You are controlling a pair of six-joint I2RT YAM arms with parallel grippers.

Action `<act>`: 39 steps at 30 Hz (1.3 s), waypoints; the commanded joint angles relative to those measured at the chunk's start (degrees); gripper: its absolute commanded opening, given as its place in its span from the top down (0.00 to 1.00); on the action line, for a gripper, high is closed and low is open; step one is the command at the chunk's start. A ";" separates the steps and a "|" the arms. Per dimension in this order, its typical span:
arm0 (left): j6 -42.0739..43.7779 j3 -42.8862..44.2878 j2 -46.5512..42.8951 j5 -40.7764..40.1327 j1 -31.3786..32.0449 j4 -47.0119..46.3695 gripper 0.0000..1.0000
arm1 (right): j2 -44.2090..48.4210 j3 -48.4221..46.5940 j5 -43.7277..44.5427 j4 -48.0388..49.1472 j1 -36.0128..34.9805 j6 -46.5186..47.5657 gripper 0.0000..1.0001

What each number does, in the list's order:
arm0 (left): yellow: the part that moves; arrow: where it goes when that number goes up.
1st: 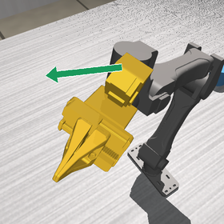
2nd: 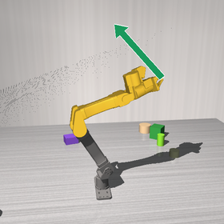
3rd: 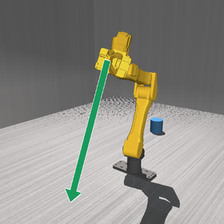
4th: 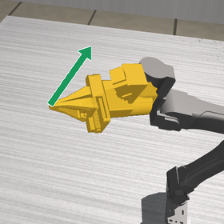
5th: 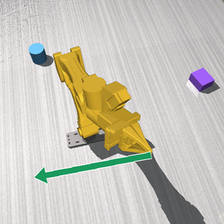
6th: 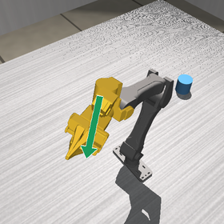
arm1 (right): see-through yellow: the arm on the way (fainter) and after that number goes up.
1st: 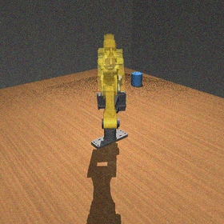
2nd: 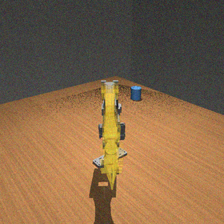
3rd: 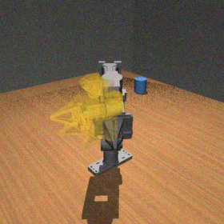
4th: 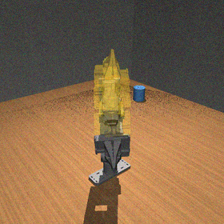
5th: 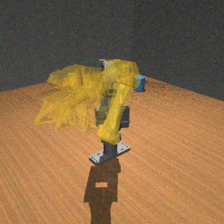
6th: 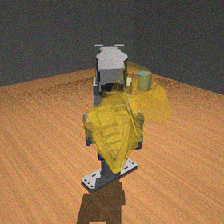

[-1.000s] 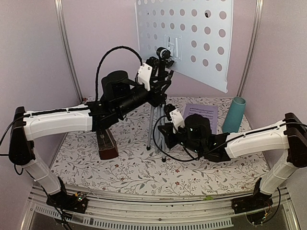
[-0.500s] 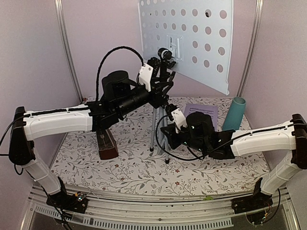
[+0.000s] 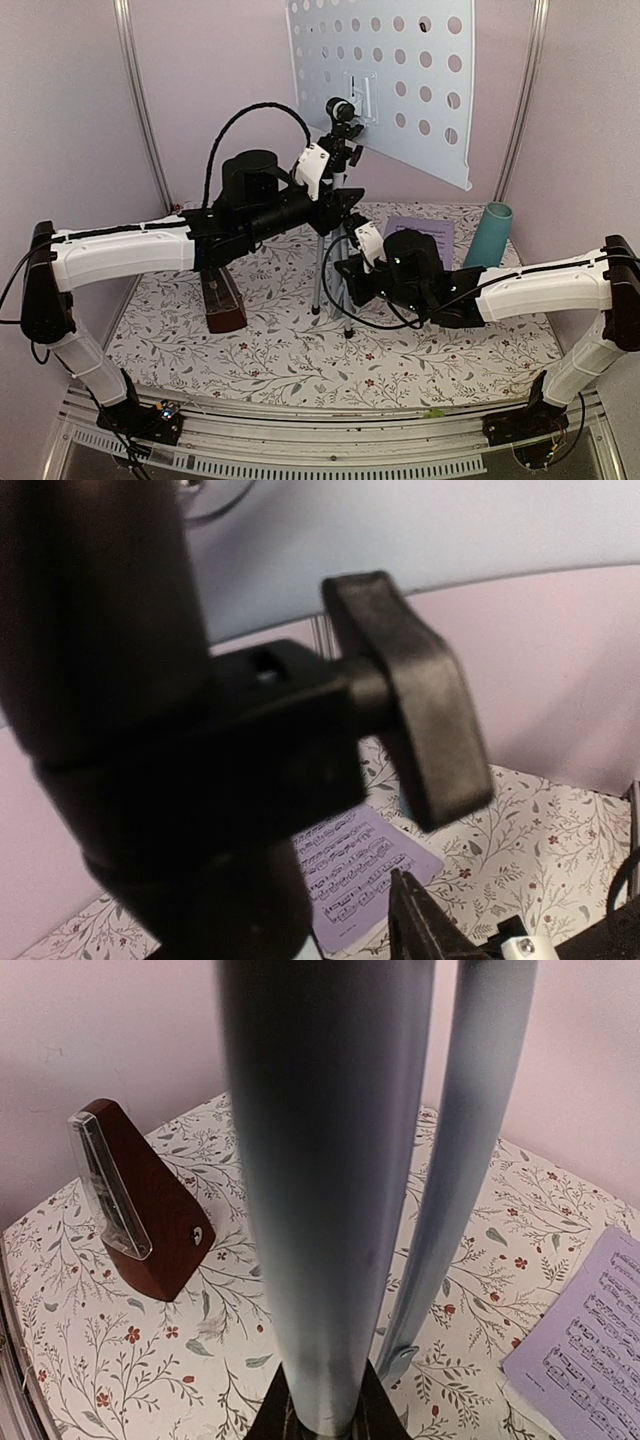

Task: Set up the instrument practice props
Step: Open the music stand at the center of the board.

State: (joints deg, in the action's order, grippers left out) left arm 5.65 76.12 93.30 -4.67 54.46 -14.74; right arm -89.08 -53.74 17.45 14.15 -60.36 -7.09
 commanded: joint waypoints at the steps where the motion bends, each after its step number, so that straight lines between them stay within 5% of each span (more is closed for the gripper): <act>1: 0.63 -1.16 -0.70 0.14 -0.69 4.01 0.48 | -3.50 1.71 -0.98 -12.54 0.15 -0.48 1.00; 7: -0.92 -2.39 -4.40 3.29 -2.14 2.64 0.26 | -4.39 2.08 -1.80 -12.75 0.17 -1.20 1.00; 16: -1.08 -10.22 -10.85 12.32 -4.97 0.21 0.18 | -4.95 2.80 -2.83 -11.97 0.28 -1.84 1.00; 28: 5.54 -24.64 -18.12 23.73 -11.58 -3.35 0.23 | -4.36 3.87 -3.15 -11.17 0.39 -1.35 1.00; 39: 11.89 -18.93 -5.84 36.11 -15.13 0.00 0.37 | -3.03 4.98 -3.91 -10.51 0.76 -0.52 1.00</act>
State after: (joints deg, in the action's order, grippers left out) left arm 13.76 52.73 83.92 26.30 39.72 -17.08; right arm -89.93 -52.84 15.70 17.54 -60.18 -7.42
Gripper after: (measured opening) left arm 0.660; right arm 0.109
